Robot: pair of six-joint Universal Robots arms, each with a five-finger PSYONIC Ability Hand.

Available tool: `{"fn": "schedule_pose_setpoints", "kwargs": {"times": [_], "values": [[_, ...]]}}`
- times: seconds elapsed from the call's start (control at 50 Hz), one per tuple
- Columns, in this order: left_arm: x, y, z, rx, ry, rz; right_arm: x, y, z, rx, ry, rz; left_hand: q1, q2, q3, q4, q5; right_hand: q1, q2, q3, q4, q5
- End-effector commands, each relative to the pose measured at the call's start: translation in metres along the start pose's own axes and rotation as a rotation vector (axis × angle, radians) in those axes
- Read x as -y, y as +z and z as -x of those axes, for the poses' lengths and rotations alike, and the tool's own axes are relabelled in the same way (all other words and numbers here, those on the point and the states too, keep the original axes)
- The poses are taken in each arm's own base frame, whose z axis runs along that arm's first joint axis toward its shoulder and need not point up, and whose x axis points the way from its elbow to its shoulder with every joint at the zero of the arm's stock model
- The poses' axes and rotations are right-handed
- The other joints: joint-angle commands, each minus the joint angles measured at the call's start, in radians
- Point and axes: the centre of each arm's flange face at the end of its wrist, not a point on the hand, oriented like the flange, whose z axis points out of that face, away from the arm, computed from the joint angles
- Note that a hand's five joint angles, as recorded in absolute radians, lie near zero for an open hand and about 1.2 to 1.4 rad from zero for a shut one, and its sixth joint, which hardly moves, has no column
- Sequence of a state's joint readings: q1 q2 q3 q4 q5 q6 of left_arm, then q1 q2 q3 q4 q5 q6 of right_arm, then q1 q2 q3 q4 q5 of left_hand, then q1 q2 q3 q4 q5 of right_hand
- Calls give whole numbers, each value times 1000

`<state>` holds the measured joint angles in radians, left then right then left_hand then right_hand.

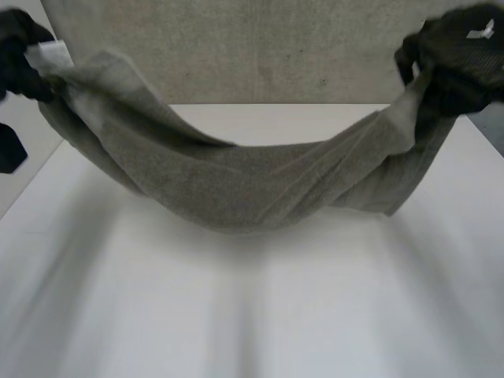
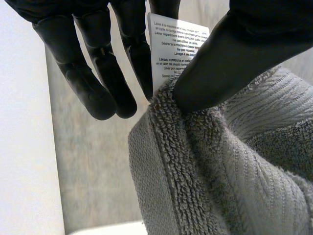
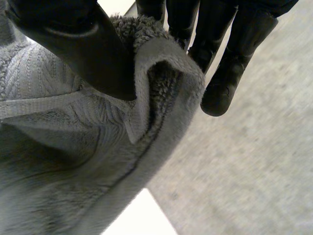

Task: Fold the towel.

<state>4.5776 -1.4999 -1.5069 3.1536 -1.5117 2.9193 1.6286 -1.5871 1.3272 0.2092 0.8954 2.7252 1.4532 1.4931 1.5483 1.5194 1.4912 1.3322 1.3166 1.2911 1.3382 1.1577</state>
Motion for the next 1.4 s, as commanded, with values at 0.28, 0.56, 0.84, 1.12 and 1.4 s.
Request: {"fn": "schedule_pose_setpoints", "kwargs": {"times": [0.28,0.56,0.84,1.12,1.4], "values": [[-121,30,25,89,-27,428,-76,23,18,224,36,341,-57,-97,-152,-123,-269,64,80,105,58,64],[-199,120,24,51,51,345,-150,111,44,73,-21,273,-57,-97,-152,-123,-269,64,80,105,58,64],[-210,152,27,70,247,155,-153,134,34,-118,55,86,-132,-172,-227,-198,-345,64,80,105,58,64],[-194,123,24,70,256,201,-176,127,35,-151,29,182,-1275,-1315,-1370,-1341,-1487,64,80,105,58,64],[-149,34,-1,-45,324,288,-186,113,39,-176,-79,277,-840,-880,-936,-907,-1053,64,80,105,58,64]]}}
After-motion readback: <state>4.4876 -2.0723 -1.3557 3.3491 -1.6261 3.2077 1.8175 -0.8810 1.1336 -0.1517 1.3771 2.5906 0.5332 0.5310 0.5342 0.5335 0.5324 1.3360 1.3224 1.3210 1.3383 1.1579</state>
